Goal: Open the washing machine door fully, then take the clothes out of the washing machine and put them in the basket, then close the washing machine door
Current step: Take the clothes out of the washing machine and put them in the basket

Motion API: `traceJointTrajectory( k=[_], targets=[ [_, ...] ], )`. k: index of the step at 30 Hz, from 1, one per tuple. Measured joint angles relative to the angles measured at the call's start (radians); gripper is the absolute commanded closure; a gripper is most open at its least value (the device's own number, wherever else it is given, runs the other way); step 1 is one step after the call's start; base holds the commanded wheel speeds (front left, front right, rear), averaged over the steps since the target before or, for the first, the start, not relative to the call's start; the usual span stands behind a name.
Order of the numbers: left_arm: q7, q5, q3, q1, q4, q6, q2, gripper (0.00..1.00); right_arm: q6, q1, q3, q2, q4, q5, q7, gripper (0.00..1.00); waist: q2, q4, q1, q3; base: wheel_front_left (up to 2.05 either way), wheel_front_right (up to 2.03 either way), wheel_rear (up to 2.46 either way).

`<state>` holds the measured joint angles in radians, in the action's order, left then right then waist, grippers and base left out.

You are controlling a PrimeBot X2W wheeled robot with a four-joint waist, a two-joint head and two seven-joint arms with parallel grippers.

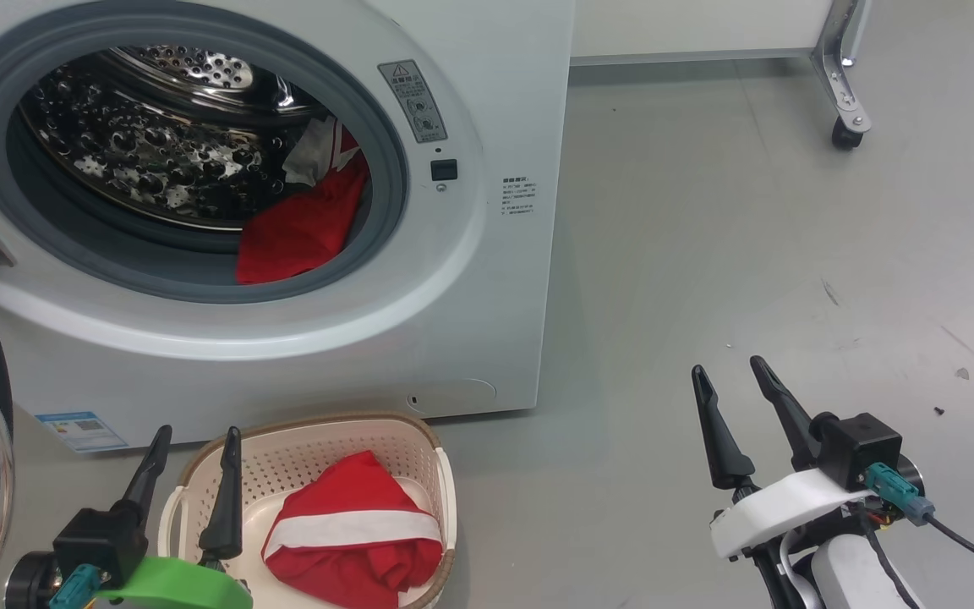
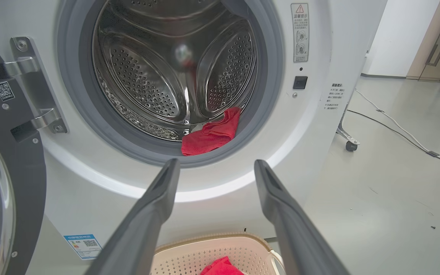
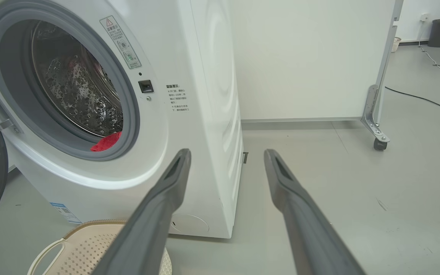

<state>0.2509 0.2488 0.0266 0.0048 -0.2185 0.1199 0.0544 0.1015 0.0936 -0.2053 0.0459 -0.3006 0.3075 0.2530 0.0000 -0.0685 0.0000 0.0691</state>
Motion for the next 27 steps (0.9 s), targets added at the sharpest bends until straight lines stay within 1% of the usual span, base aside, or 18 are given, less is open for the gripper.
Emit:
traceJointTrajectory(
  k=[7,16,19,27],
  targets=[
    [0.000,-0.007,0.002,0.000,0.016,0.000,0.000,0.00,0.000,0.000,-0.015,0.000,0.019,0.000,0.000,0.00,0.0000,-0.007,0.0000,0.033,0.00,0.00,0.00],
    [0.000,-0.022,0.008,-0.011,0.032,0.000,0.014,0.00,0.000,0.006,-0.030,0.000,0.043,0.000,0.000,0.00,0.0000,-0.033,0.0000,0.114,0.00,0.00,0.00],
    [-0.008,-0.022,0.009,-0.045,0.037,0.000,0.025,0.00,0.000,0.011,-0.031,0.000,0.048,0.000,0.000,0.00,0.0000,-0.048,0.0000,0.145,0.00,0.00,0.00],
    [-0.088,-0.011,0.001,-0.196,0.053,0.000,0.040,0.00,0.000,0.049,-0.037,0.000,0.074,0.008,0.000,0.00,0.0000,-0.095,0.0000,0.231,0.00,0.00,0.00]
  ],
)
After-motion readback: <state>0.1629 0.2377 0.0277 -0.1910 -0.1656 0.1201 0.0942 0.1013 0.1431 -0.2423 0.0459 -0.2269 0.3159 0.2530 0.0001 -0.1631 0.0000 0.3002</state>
